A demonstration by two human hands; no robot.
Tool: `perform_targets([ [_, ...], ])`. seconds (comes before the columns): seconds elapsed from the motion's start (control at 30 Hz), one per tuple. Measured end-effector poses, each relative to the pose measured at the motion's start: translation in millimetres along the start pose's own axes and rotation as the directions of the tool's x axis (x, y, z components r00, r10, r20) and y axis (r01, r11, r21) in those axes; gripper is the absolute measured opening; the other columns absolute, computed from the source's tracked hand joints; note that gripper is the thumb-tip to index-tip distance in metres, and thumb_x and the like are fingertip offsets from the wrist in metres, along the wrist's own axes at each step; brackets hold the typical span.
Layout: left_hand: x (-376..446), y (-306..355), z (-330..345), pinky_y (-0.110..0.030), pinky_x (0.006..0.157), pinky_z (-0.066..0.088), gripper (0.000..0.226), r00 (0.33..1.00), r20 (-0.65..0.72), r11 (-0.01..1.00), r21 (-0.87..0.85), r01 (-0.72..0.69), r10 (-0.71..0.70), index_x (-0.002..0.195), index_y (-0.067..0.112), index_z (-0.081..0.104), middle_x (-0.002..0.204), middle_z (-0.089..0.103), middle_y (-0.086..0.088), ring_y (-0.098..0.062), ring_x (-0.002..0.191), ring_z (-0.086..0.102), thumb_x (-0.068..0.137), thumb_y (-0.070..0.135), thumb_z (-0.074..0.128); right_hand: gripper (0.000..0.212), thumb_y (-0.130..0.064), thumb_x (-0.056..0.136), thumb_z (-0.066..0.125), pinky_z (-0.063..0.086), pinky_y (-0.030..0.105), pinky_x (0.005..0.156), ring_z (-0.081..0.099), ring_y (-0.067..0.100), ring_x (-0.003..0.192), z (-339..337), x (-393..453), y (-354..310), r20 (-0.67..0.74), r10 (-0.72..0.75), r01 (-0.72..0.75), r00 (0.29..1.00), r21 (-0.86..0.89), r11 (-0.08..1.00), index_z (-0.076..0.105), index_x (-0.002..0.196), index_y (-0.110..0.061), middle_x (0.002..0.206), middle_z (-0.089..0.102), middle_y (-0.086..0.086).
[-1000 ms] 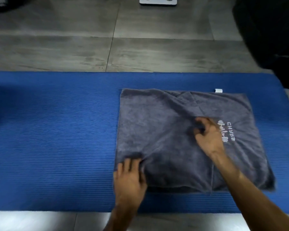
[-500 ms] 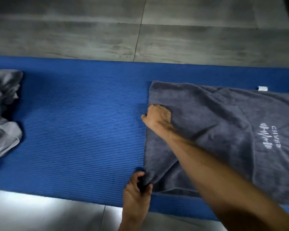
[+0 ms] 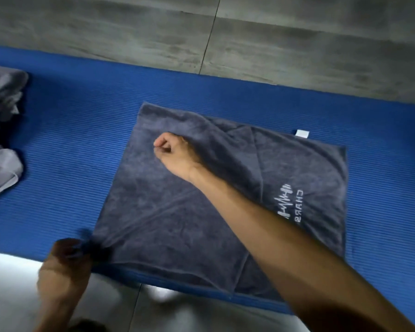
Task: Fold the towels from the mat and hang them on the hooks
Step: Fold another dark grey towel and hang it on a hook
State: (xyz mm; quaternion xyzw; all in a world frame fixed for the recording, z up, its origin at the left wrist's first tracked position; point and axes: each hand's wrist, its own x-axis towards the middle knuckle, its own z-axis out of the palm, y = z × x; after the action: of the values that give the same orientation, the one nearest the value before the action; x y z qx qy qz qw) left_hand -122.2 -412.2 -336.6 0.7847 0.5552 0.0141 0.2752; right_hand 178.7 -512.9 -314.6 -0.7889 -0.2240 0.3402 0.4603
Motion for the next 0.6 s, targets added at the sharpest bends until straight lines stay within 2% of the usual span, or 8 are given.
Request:
perform_targets([
  [0.07,-13.2,16.6,5.2,-0.048,0.071,0.053,0.044,0.990,-0.056,0.976,0.185,-0.116,0.129,0.099,0.021,0.060,0.091,0.063,-0.017,-0.040,0.081,0.062,0.064,0.047,0.054,0.010,-0.013,0.091,0.058,0.047,0.022,0.072,0.062,0.013,0.082,-30.1,-10.4,22.3,-0.159,-0.008,0.004,0.987,-0.026,1.000,0.065,0.094,-0.019,0.087,0.065,-0.008],
  [0.13,-41.4,45.4,27.9,-0.044,0.069,0.049,0.039,0.944,0.003,0.938,0.106,-0.329,0.331,0.097,0.017,0.062,0.086,0.062,-0.013,-0.037,0.074,0.061,0.071,0.042,0.049,0.013,-0.011,0.088,0.057,0.049,0.026,0.075,0.063,0.018,0.083,-71.1,-16.6,52.5,-0.397,0.036,-0.075,0.917,-0.084,0.994,0.066,0.095,-0.018,0.089,0.068,-0.003],
  [0.2,-85.0,87.2,57.4,-0.040,0.068,0.047,0.018,0.804,0.106,0.809,-0.016,-0.587,0.586,0.093,0.026,0.057,0.078,0.065,-0.006,-0.029,0.067,0.062,0.078,0.034,0.051,0.016,-0.013,0.086,0.056,0.051,0.032,0.083,0.064,0.024,0.094,-113.3,-20.2,81.7,-0.572,0.123,-0.218,0.811,-0.101,0.971,0.064,0.099,-0.017,0.101,0.069,0.004],
  [0.27,-128.9,113.1,95.5,-0.036,0.064,0.046,0.012,0.615,0.165,0.625,-0.015,-0.780,0.771,0.085,0.028,0.053,0.073,0.063,0.002,-0.022,0.065,0.060,0.078,0.037,0.057,0.018,-0.018,0.085,0.061,0.048,0.031,0.090,0.062,0.024,0.103,-141.9,-21.2,97.8,-0.580,0.225,-0.336,0.783,-0.091,0.937,0.064,0.103,-0.018,0.110,0.066,0.005],
  [0.33,-164.6,130.2,127.0,-0.036,0.067,0.045,0.029,0.524,0.307,0.542,0.031,-0.840,0.794,0.081,0.026,0.056,0.079,0.060,0.002,-0.023,0.074,0.055,0.068,0.050,0.066,0.015,-0.020,0.084,0.066,0.048,0.026,0.087,0.062,0.020,0.102,-156.7,-18.9,99.9,-0.459,0.290,-0.332,0.840,-0.012,0.943,0.068,0.099,-0.021,0.105,0.068,0.000],
  [0.43,-186.2,143.7,146.7,-0.041,0.064,0.052,0.058,0.553,0.460,0.517,0.214,-0.829,0.695,0.091,0.020,0.060,0.091,0.059,-0.003,-0.023,0.080,0.049,0.045,0.053,0.077,0.016,-0.023,0.087,0.066,0.043,0.022,0.069,0.057,0.012,0.092,-157.4,-17.4,82.4,-0.216,0.339,-0.327,0.916,0.090,0.941,0.071,0.101,-0.017,0.097,0.066,-0.004],
  [0.5,-187.0,146.7,148.0,-0.039,0.062,0.055,0.066,0.597,0.461,0.543,0.260,-0.798,0.656,0.097,0.019,0.062,0.090,0.060,-0.002,-0.021,0.076,0.057,0.037,0.040,0.083,0.023,-0.024,0.086,0.067,0.045,0.023,0.076,0.059,0.014,0.096,-157.1,-15.4,78.1,-0.209,0.344,-0.324,0.915,0.124,0.938,0.072,0.105,-0.011,0.106,0.068,0.000],
  [0.6,-182.4,142.7,140.8,-0.040,0.062,0.059,0.080,0.620,0.488,0.575,0.262,-0.775,0.615,0.102,0.018,0.057,0.087,0.062,-0.001,-0.020,0.071,0.062,0.028,0.031,0.086,0.021,-0.019,0.084,0.069,0.049,0.024,0.082,0.063,0.016,0.096,-159.2,-18.5,79.2,-0.256,0.366,-0.263,0.895,0.361,0.895,0.074,0.103,-0.008,0.109,0.071,0.005],
])
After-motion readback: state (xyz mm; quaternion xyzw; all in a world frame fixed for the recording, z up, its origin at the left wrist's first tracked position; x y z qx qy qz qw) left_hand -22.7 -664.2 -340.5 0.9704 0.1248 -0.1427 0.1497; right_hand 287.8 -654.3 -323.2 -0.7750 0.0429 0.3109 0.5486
